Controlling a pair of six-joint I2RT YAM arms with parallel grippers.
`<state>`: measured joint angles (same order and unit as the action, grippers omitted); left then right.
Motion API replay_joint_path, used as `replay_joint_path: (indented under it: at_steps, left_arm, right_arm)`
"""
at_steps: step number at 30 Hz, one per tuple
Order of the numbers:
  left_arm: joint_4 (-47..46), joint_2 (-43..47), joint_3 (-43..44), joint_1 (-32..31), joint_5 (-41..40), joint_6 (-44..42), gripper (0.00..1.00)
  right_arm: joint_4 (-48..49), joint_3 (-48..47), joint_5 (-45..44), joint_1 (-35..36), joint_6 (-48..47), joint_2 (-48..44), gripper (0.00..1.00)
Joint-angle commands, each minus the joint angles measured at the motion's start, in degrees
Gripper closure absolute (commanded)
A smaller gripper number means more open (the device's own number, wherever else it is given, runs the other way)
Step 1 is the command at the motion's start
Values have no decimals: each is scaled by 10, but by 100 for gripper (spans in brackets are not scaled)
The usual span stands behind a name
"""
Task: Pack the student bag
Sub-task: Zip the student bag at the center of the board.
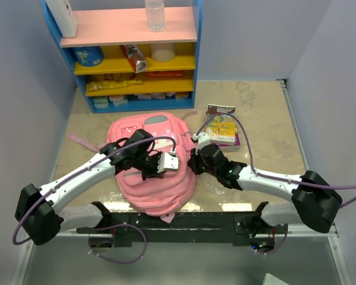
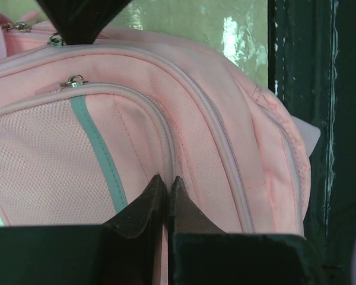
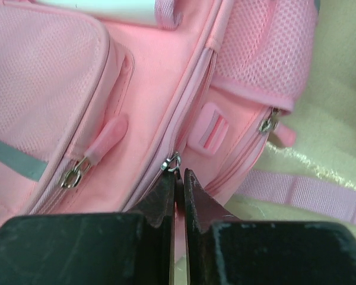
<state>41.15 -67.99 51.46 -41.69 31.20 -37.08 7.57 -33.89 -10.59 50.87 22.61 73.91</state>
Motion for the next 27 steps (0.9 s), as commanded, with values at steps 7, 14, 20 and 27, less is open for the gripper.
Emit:
replay_joint_path:
  at_steps: [7,14,20,27]
  left_arm:
    - [272,-12,67,-15,90,-242,100]
    - [315,-14,92,-15,68,-276,100]
    - [288,13,115,-13,47,-252,100]
    - [318,25,166,6,33,-273,100]
  right_arm:
    - [67,-91,21,-68,-71,61,100]
    - [76,-134,32,-68,-72,101,97]
    - [66,-74,-13,-69,-49,29,53]
    - [21,-23,-49,-68,-42,-53,48]
